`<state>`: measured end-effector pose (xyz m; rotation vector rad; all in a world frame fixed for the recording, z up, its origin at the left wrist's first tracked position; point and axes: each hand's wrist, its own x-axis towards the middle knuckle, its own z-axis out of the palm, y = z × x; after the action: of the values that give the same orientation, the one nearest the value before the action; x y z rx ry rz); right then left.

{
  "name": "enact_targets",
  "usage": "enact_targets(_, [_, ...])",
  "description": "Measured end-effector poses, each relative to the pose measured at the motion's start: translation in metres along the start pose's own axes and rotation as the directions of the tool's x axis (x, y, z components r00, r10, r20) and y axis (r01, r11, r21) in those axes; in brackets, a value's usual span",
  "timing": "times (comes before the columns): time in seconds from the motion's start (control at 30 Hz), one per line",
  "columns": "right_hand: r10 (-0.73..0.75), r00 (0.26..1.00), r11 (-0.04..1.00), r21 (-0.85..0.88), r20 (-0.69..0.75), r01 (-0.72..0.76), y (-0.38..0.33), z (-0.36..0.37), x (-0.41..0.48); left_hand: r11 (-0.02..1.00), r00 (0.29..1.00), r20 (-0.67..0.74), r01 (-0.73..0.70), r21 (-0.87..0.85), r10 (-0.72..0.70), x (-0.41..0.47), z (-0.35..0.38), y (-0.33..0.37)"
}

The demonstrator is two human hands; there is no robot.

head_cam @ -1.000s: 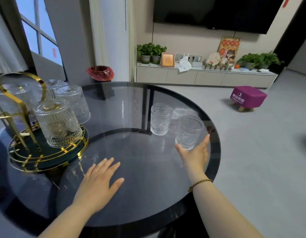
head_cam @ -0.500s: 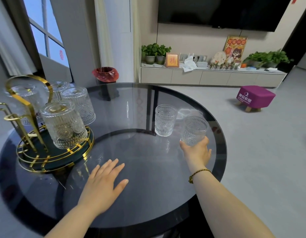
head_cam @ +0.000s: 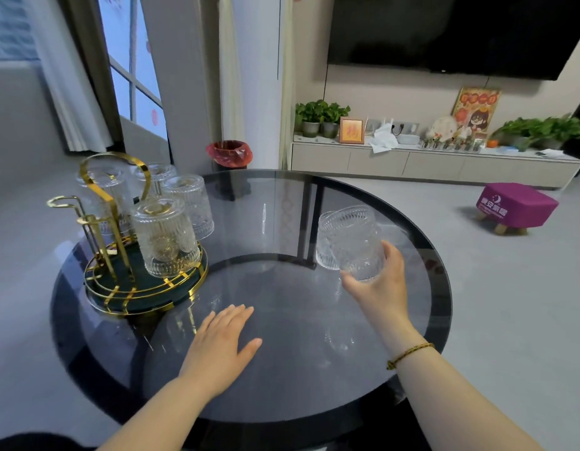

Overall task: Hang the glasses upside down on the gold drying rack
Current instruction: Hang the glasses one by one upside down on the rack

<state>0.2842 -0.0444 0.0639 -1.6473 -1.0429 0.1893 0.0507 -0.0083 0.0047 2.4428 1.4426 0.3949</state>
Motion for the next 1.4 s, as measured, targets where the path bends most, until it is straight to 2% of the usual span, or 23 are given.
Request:
enact_targets(0.13, [-0.13,0.985,0.991,-0.015,0.115,0.133,-0.023,-0.005,-0.002,0.995,0.998,-0.066,0.016,-0.102,-0.023,-0.007,-0.008,-0.005])
enact_targets(0.27, [-0.187,0.964,0.982,0.047,0.188,0.182,-0.054,0.004,-0.007,0.986,0.982,-0.173,0.048,-0.157,-0.075,-0.024,-0.029,-0.032])
enact_targets(0.43, [-0.209,0.923,0.977,0.096,0.323,0.188,-0.095,0.019,-0.006,0.952,0.917,-0.307,0.18,-0.247,-0.253,-0.041,-0.056,-0.078])
enact_targets(0.57, [-0.324,0.861,0.946,0.111,0.391,0.305,-0.136,0.039,-0.005,0.873,0.847,-0.331,0.269,-0.407,-0.415,-0.041,-0.067,-0.109])
enact_targets(0.63, [-0.358,0.827,0.933,0.134,0.433,0.334,-0.156,0.047,-0.003,0.846,0.836,-0.319,0.277,-0.455,-0.446,-0.039,-0.07,-0.117])
enact_targets(0.73, [-0.389,0.765,0.917,0.134,0.512,0.376,-0.187,0.066,-0.003,0.844,0.835,-0.299,0.309,-0.44,-0.461,-0.036,-0.074,-0.136])
enact_targets(0.9, [-0.484,0.661,0.848,0.12,0.574,0.517,-0.229,0.101,-0.002,0.874,0.881,-0.222,0.324,-0.362,-0.418,-0.027,-0.084,-0.158])
enact_targets(1.07, [-0.475,0.555,0.821,0.116,0.683,0.56,-0.257,0.136,0.001,0.912,0.906,-0.221,0.294,-0.285,-0.361,-0.024,-0.083,-0.172])
enact_targets(1.4, [-0.401,0.475,0.776,0.014,0.783,0.631,-0.263,0.181,-0.003,0.924,0.902,-0.267,0.267,-0.272,-0.339,-0.023,-0.076,-0.179])
